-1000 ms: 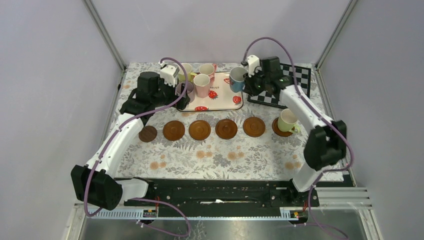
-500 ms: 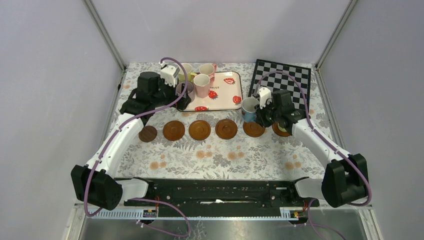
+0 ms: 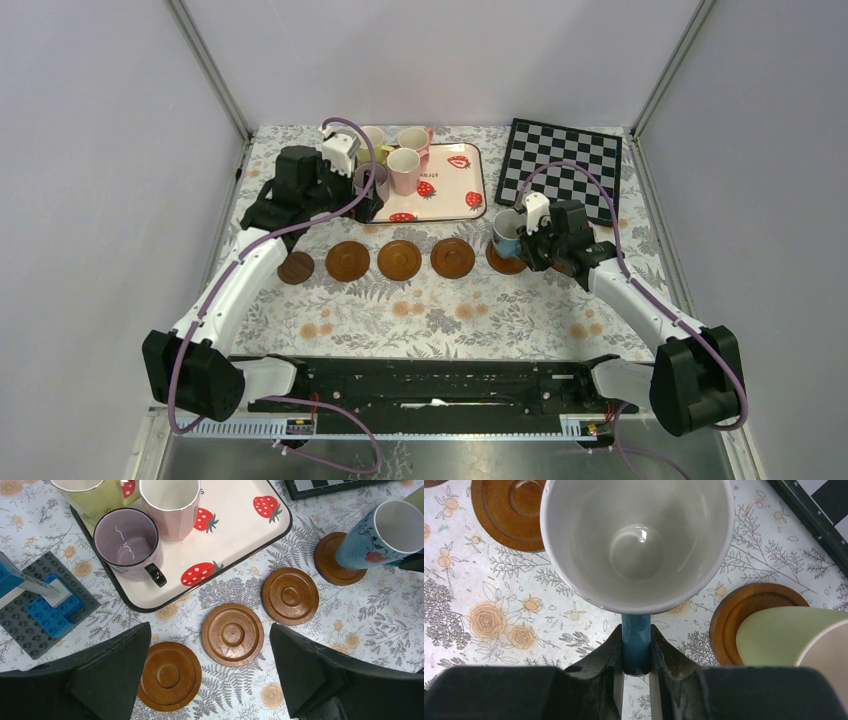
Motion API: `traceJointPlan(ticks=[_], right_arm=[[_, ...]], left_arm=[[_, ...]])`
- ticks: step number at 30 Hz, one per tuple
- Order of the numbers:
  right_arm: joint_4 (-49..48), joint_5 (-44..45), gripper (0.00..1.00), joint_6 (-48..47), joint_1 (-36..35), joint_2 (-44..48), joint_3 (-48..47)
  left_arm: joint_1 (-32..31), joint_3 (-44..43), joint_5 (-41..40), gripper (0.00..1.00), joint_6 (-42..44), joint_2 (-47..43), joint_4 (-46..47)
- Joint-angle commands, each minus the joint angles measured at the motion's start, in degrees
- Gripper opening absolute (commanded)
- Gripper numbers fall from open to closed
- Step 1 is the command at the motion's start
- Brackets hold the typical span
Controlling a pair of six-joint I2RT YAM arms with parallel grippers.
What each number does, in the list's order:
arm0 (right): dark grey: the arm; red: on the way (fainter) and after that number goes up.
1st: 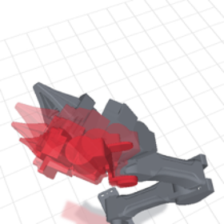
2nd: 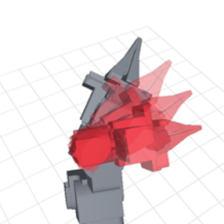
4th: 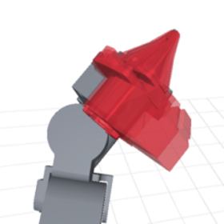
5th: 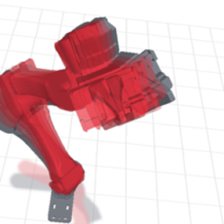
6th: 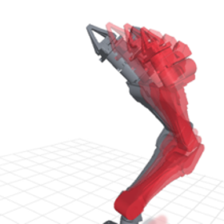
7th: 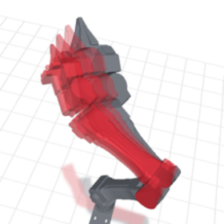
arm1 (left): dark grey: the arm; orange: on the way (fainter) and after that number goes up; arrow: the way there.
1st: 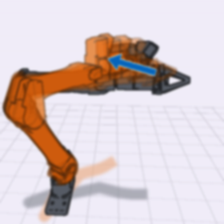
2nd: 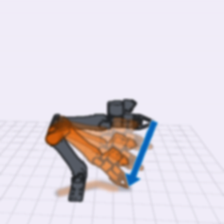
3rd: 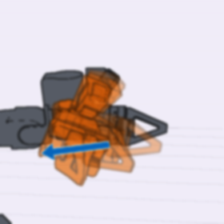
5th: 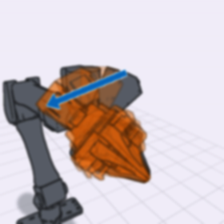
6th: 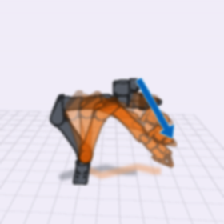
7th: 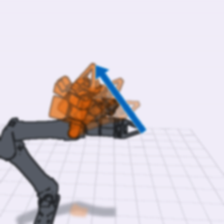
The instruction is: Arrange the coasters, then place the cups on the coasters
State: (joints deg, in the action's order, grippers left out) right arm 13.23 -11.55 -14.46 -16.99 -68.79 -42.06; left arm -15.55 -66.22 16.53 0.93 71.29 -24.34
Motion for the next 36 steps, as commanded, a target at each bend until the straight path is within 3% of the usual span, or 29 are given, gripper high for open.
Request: traceJointPlan(ticks=[1,35,36], right_arm=[[-5.43,0.08,0.0,1.04,1.3,2.46,-0.36],[-5.55,-5.76,0.0,-0.02,3.87,-3.0,1.75],[-5.57,-5.7,0.03,-0.16,3.89,-3.02,1.79]], left_arm=[[0.26,0.1,1.26,0.99,-0.76,-2.28,2.01],[0.33,0.94,2.45,0.99,-0.58,-2.82,2.19],[0.3,0.96,2.52,0.99,-0.58,-2.82,2.23]])
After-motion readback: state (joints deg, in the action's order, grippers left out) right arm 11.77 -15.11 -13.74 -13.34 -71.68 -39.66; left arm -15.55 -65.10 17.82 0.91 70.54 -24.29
